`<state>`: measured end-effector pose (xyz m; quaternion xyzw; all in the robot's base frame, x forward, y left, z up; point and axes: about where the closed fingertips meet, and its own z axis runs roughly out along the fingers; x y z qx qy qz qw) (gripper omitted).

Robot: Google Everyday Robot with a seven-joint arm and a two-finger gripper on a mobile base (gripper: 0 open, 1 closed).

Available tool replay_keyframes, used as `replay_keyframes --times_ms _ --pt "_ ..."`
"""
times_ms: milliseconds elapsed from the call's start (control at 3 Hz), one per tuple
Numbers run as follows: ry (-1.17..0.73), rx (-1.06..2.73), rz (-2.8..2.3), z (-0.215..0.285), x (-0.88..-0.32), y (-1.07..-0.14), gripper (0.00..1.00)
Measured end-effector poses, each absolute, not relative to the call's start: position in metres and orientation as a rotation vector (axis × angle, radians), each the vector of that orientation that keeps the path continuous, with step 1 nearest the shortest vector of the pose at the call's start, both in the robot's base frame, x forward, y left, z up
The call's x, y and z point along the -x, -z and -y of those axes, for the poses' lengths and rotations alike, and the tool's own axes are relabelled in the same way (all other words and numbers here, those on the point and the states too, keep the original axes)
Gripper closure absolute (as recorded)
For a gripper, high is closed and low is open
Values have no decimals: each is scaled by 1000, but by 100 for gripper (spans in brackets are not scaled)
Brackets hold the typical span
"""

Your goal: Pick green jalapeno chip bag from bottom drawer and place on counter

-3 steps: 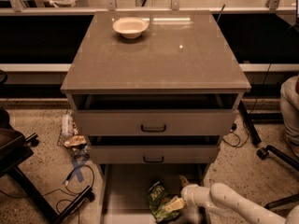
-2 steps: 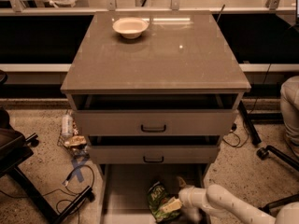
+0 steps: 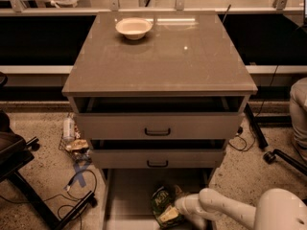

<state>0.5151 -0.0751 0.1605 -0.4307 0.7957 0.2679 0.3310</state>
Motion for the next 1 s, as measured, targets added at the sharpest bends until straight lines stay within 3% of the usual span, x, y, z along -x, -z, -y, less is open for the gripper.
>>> replay_keyframes --times_ms 333,667,1000 --pt "-670 1177 -2137 68 -514 -145 23" --pt "-607 1197 -2190 64 -513 -134 55" --pt "-618 1198 -2186 62 -512 -134 78"
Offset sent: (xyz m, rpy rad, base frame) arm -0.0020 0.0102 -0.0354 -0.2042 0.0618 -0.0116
